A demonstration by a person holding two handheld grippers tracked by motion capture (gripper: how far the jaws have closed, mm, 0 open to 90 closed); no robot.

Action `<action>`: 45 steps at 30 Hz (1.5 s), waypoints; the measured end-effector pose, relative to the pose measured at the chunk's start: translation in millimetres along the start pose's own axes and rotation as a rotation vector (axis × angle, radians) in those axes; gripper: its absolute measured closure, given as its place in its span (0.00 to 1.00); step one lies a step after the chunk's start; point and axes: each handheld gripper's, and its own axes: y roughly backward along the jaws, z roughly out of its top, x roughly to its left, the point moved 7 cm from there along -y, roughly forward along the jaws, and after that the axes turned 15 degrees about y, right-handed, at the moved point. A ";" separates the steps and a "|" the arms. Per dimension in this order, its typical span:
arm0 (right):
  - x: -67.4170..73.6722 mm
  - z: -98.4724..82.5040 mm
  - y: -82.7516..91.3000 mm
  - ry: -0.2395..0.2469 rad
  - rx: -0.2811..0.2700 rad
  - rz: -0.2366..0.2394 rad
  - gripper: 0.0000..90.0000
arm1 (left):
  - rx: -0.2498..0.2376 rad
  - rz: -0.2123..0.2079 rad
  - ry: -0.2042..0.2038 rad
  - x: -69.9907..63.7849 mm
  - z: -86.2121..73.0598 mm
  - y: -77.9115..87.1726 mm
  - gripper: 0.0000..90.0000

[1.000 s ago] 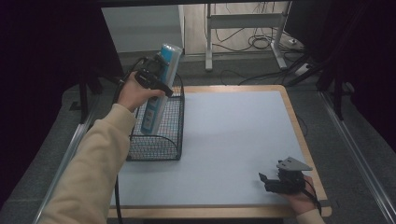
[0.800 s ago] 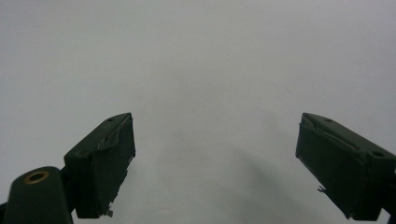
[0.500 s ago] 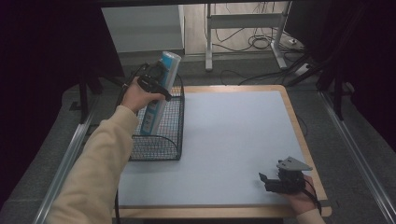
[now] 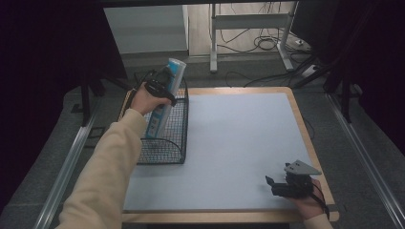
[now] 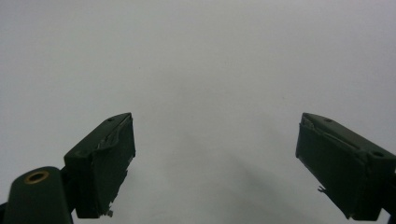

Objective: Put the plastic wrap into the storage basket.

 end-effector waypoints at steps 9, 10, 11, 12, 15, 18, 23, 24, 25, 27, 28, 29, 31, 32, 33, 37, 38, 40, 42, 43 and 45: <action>-0.2 1.2 1.6 0.003 -0.008 -0.004 0.13 | 0.015 0.003 0.016 1.1 4.0 -14.6 0.36; -0.4 1.4 2.0 0.002 -0.011 -0.005 0.13 | 0.017 0.006 0.019 1.0 6.0 -17.3 0.36; -0.6 1.6 2.4 0.001 -0.011 -0.006 0.13 | 0.017 0.006 0.019 1.0 6.0 -17.3 0.36; -0.9 1.7 2.7 0.001 -0.012 -0.009 0.13 | 0.012 0.008 0.024 1.4 8.0 -20.4 0.36; -1.4 1.9 3.5 -0.002 -0.015 -0.011 0.13 | 0.007 0.003 0.026 1.9 9.8 -23.5 0.36; -2.3 1.7 4.3 -0.003 -0.016 -0.012 0.13 | -0.001 0.003 0.030 2.2 13.9 -29.6 0.36; -1.7 1.5 3.9 -0.003 -0.015 -0.012 0.13 | -0.009 0.009 0.045 1.3 18.9 -40.8 0.36; -1.6 1.6 3.9 -0.004 -0.015 -0.012 0.13 | 0.005 0.017 0.036 0.8 21.8 -46.6 0.36; -1.6 1.6 3.9 -0.004 -0.015 -0.012 0.13 | 0.005 0.017 0.036 0.8 21.8 -46.6 0.36; -2.2 1.6 3.9 -0.003 -0.015 -0.014 0.13 | 0.009 0.022 0.039 -1.7 24.1 -52.6 0.36; -2.7 1.3 4.2 -0.008 -0.014 -0.016 0.13 | 0.021 0.031 0.026 -3.6 25.1 -56.1 0.35; -2.7 1.3 4.2 -0.008 -0.014 -0.016 0.13 | 0.021 0.031 0.026 -3.6 25.1 -56.1 0.36; -3.4 0.9 4.6 -0.011 -0.015 -0.017 0.13 | 0.030 0.040 0.021 -5.1 25.8 -58.8 0.35; -3.7 0.1 4.5 -0.011 -0.013 -0.017 0.13 | 0.031 0.050 0.017 -5.4 26.3 -61.5 0.35; -3.7 0.1 4.5 -0.011 -0.013 -0.017 0.13 | 0.031 0.050 0.017 -5.4 26.3 -61.5 0.35; -3.8 0.3 5.4 -0.007 -0.016 -0.018 0.13 | 0.054 0.071 0.013 -3.0 23.9 -66.8 0.35; -3.8 0.4 5.4 -0.007 -0.016 -0.018 0.13 | 0.079 0.096 -0.006 -0.6 20.5 -70.3 0.35; -3.7 0.2 5.0 -0.007 -0.015 -0.017 0.13 | 0.056 0.092 0.006 1.9 21.1 -68.8 0.34; -3.4 -0.2 4.5 -0.005 -0.012 -0.016 0.13 | 0.029 0.076 0.013 2.4 23.1 -63.5 0.34; -3.4 -0.2 4.5 -0.005 -0.012 -0.016 0.13 | 0.029 0.076 0.013 2.4 23.1 -63.5 0.32; -3.0 -0.1 4.1 -0.003 -0.011 -0.016 0.13 | -0.009 0.059 0.022 1.5 26.1 -57.2 0.30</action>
